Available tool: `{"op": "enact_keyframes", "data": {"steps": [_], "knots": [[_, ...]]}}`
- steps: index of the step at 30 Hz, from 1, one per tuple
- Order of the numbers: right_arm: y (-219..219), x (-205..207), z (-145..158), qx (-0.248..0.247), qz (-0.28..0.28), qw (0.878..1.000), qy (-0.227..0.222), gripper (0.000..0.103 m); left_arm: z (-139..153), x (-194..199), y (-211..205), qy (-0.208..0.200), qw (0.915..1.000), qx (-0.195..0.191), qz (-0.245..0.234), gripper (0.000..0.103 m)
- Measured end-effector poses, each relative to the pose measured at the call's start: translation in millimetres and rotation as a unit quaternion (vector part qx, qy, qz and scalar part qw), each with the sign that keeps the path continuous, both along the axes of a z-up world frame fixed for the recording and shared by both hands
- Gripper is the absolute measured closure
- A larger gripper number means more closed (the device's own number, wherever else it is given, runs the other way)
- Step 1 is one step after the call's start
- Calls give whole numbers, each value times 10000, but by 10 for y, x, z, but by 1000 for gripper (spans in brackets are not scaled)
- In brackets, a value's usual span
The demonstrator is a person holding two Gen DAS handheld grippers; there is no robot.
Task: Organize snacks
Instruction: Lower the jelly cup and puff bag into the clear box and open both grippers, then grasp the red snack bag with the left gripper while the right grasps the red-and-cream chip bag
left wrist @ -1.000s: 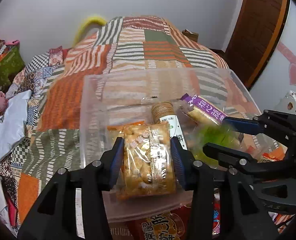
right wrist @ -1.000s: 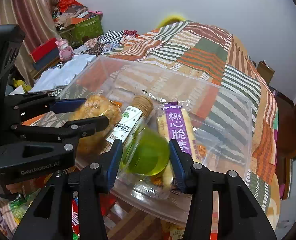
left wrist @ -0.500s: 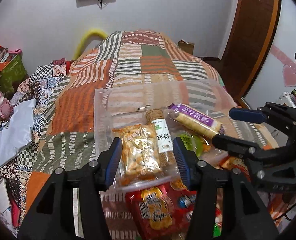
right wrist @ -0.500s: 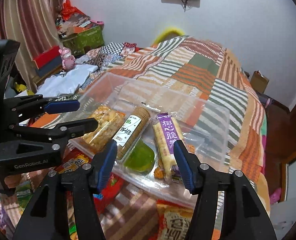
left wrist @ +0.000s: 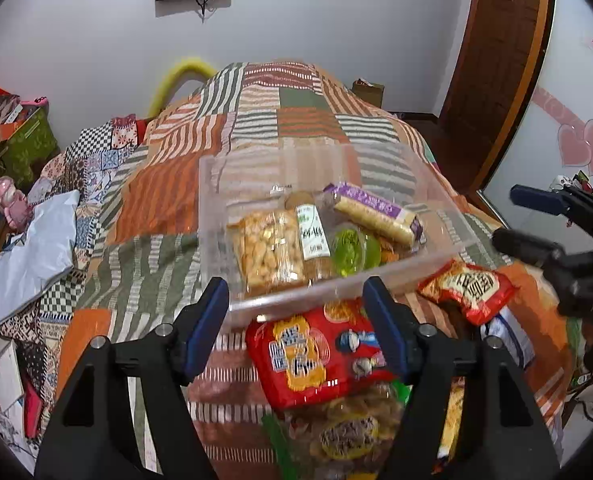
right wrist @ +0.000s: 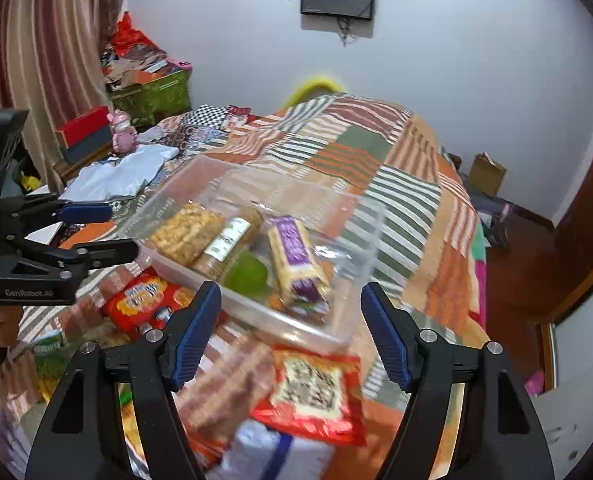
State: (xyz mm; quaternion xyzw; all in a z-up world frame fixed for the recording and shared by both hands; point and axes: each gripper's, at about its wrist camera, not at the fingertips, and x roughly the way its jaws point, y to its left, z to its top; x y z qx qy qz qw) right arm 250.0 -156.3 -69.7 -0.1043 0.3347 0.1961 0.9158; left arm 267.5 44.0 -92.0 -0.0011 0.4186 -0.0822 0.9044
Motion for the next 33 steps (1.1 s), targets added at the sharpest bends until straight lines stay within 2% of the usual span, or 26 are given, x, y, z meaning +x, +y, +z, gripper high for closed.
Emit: {"op": "enact_keyframes", "data": {"steps": [7,14,18,24,26,33], "knots": [[-312,-47,-180,81,-325,9991,270,33,-258,-165,42,274,9995,141,-13,33],[-431,-13,-459,108,-463,9966,666,33,-560,-190,48,534,9978,376,-92,33],[-371,24,-577,234,-341,9957,831,33,-637,-160,73,568,9981,230,-79,30],[-178,70,-748,-38,-206,9954,932,27,-712,-20,118,795,9967,-131,-135,28],[-154,77,-772,-72,-218,9956,911,23,-750,26,131,898,9956,-213,-141,20],[-221,160,-827,116,-291,9927,1168,21,-831,123,144,1261,9900,-591,-234,19]]}}
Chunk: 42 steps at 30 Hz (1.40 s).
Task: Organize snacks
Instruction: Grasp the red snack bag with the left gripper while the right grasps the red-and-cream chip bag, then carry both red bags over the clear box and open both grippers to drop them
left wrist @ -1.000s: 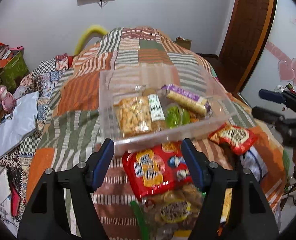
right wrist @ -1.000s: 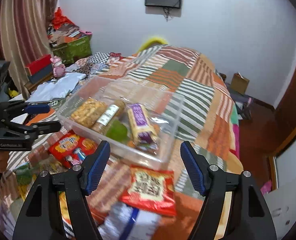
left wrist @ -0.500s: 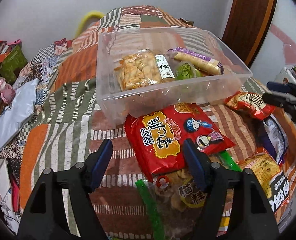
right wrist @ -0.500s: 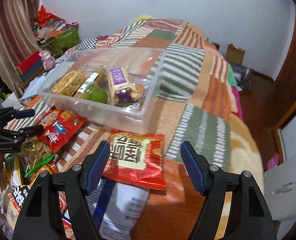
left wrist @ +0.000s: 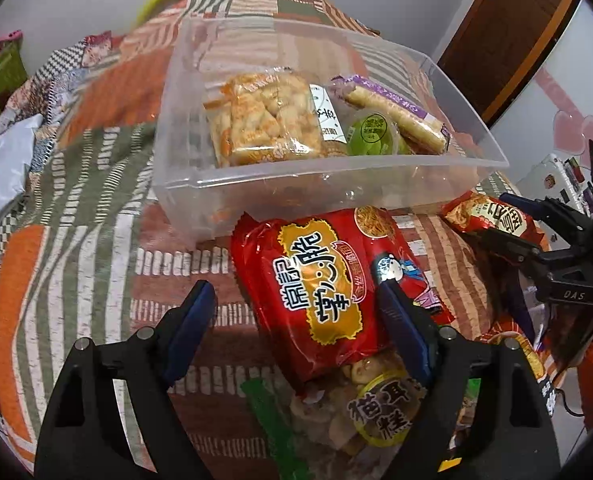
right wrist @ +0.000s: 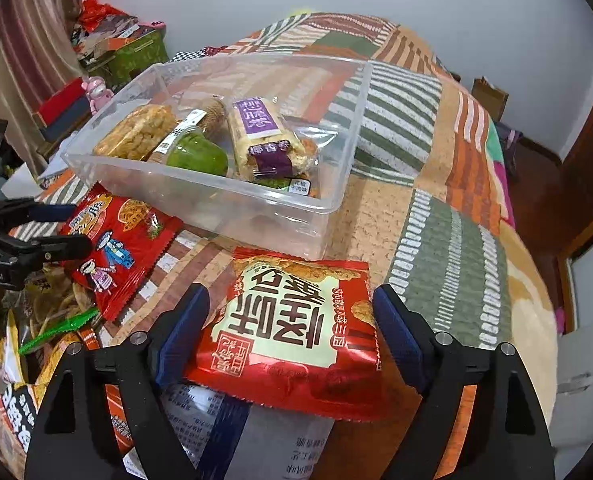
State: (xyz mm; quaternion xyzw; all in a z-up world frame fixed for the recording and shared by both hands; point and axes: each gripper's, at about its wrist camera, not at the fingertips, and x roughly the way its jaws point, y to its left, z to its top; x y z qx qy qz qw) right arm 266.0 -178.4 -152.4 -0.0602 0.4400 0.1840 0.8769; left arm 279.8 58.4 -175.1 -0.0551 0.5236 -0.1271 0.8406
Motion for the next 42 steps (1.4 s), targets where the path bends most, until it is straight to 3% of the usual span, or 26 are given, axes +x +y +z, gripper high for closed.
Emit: {"op": "enact_keyframes", "data": {"steps": [6,9,10,15,23,30,33,42], "knots": [[-7,0,-20,97,-14,9999,106,22,-51,121,-108,287,9990,-82,-335,19],[-8,-19,-12,86,-49,9999,40,29,-65,173,-160,426,9980,-149,-437,20],[-13,-8,-7,117,-49,9999,44,31,-43,169,-192,391,9978,-122,-513,28],[-57,-37,11,212,-71,9997,-7,37,48,91,-332,104,9981,204,-575,37],[-100,-155,110,260,-48,9994,-217,39,305,-173,-474,-480,9959,524,-557,61],[-126,-279,247,313,-24,9985,-452,39,464,-423,-503,-909,9918,736,-516,64],[-125,-340,322,344,10,9978,-574,39,551,-514,-525,-1051,9905,711,-529,72],[-103,-444,579,602,77,9941,-896,39,805,-685,-501,-1398,9869,660,-451,73]]}}
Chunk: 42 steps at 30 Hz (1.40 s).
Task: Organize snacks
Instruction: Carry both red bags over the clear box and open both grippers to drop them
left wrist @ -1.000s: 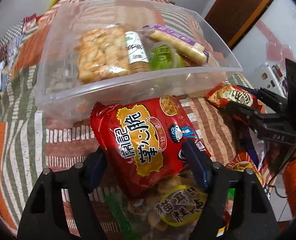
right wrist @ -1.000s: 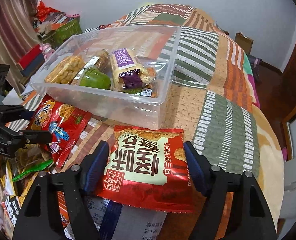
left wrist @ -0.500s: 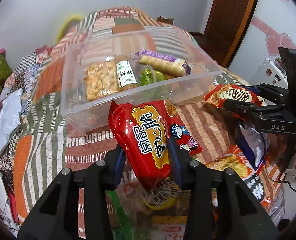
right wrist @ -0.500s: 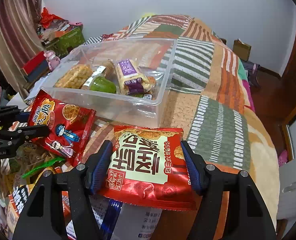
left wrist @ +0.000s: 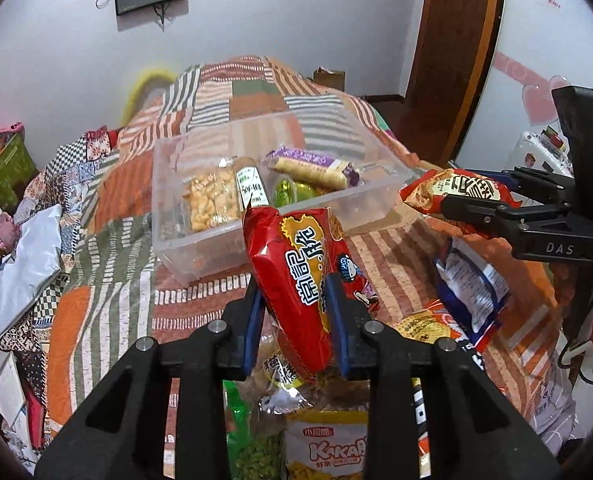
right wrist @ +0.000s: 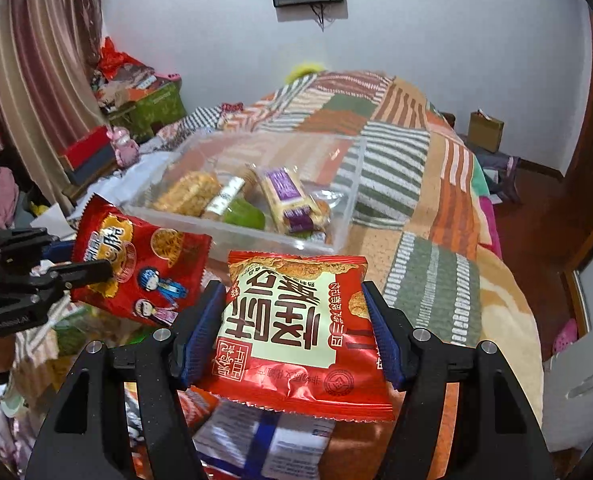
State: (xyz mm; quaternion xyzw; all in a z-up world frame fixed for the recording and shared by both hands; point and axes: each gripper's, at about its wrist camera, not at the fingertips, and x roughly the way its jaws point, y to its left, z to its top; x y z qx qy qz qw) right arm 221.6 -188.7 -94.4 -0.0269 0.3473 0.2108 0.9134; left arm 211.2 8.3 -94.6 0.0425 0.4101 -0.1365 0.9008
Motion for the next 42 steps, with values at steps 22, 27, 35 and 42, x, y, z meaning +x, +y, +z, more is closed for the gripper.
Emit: {"op": "enact_keyframes", "data": {"steps": [22,27,35,42], "knots": [[202,212,364,324,8,9977,-597,39,535,242,113,-900,9947,-199,464,73],[282,396,366,325,-25,9977,-589,39,484,453,93,-924,9940,-171,559,73],[399,727,219,170,-65,9992,-358,39,250,829,181,-588,9954,-234,724,73],[485,1036,-4,-50,-65,10000,52,39,78,1027,221,-424,9961,-283,715,73]]}}
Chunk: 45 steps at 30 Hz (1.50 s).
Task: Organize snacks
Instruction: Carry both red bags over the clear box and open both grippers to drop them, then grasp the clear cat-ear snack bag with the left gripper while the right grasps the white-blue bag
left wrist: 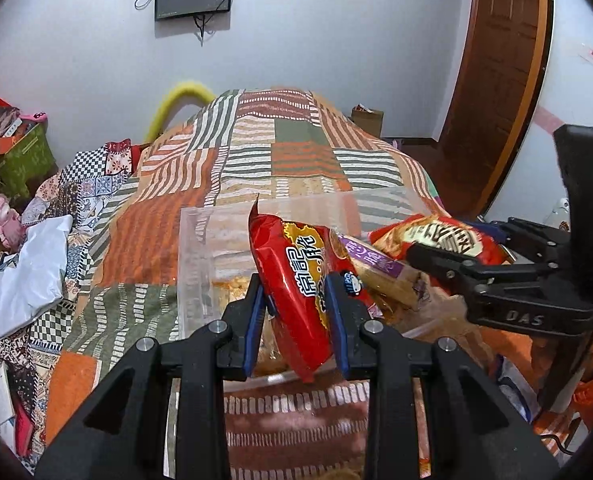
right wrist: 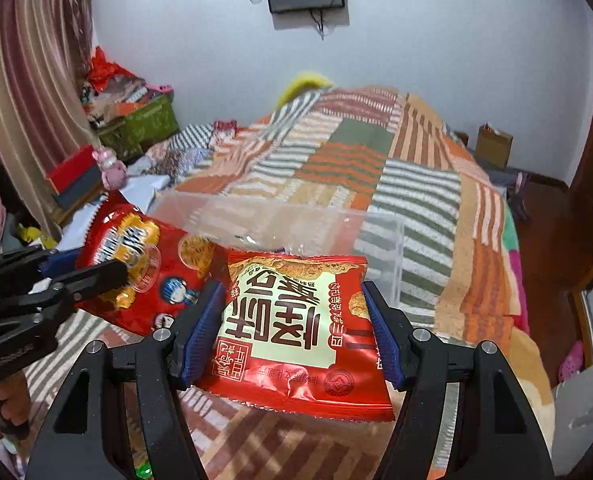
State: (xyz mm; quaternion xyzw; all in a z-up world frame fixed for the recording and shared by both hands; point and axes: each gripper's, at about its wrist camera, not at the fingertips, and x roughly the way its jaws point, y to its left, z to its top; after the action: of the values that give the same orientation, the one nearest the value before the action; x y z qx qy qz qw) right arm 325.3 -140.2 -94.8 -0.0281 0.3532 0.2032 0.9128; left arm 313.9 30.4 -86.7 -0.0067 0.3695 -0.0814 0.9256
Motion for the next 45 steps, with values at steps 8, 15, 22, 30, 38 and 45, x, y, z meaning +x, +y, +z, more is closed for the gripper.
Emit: {"op": "enact_keyframes", "data": {"steps": [8,15,22,30,38,45], "knots": [[145,114,-150,-268,184,9993,192,38,-168,162,78,188,9998,-51,92,70],[149,59,-140,-472,249,9983,218,35,-261,159,137,192,9990,259,309,57],[226,-112,-34,-855,273,9958,-174,30,-206,12,55,91,9984,546,141,43],[185,-413,131,-850,307,9949,-452,29,-21,-279,40,60,9994,343,54,35],[-76,-796,188,-811,180,9954,-481,29,136,-709,111,-9,9999,133,27,27],[-268,-1099,108,-706,-38,9963,-484,19,56,-1076,124,89,9999,112,-39,26]]}}
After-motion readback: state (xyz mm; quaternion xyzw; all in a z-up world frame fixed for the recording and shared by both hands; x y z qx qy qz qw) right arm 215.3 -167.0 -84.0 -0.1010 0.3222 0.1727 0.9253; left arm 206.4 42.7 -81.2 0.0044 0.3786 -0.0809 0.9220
